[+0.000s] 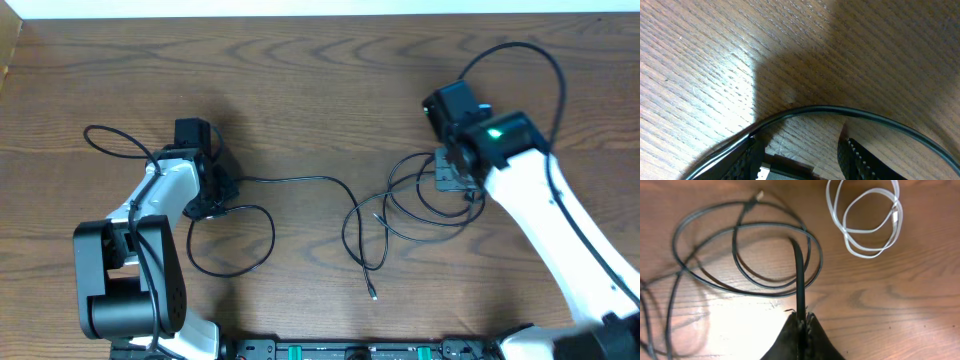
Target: Untangle cables
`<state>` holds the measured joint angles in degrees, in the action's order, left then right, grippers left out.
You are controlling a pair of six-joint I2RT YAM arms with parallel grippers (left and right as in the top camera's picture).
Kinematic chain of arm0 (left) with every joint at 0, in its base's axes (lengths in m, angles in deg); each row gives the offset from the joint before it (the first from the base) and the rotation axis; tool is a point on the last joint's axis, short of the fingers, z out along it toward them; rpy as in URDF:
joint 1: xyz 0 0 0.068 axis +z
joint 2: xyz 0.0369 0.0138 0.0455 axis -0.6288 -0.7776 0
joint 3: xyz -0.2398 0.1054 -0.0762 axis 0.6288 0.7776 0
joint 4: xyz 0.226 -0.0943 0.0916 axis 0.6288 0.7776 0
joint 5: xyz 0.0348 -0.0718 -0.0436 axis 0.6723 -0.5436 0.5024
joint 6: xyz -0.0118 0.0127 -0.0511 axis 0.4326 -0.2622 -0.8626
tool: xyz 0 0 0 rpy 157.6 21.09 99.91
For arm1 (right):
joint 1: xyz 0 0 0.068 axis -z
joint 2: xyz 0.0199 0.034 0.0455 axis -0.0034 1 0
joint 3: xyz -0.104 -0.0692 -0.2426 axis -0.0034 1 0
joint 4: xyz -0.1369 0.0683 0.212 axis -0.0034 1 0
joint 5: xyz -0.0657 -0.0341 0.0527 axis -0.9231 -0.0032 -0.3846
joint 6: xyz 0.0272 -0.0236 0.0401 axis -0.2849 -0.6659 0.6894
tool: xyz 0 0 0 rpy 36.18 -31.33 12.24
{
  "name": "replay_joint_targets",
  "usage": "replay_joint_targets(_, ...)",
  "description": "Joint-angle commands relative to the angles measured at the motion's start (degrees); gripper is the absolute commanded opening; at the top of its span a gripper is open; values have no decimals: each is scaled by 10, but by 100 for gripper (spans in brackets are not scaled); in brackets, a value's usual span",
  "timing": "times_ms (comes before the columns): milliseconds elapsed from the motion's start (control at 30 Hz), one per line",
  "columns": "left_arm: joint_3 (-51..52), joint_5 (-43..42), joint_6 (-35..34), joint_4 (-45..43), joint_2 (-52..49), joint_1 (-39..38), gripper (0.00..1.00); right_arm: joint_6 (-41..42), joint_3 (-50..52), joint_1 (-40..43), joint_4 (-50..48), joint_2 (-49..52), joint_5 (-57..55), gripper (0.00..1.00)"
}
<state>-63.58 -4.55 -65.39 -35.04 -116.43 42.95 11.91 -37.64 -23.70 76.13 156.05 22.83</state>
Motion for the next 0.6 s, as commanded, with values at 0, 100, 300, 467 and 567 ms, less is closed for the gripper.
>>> replay_joint_targets(0,-1,13,-10,1,-7,2,54,8,-2,2,1,51,0,9)
replay_joint_targets(100,-1,13,-10,1,-7,2,53,8,-2,2,1,88,0,27)
replay_joint_targets(300,-1,11,-18,1,-7,2,53,0,-2,2,-15,146,28,77)
replay_joint_targets(467,-1,11,-18,1,-7,2,54,-110,-3,2,-66,156,213,84)
replay_joint_targets(567,-1,11,-18,1,-7,2,53,-129,-3,2,-93,149,319,86)
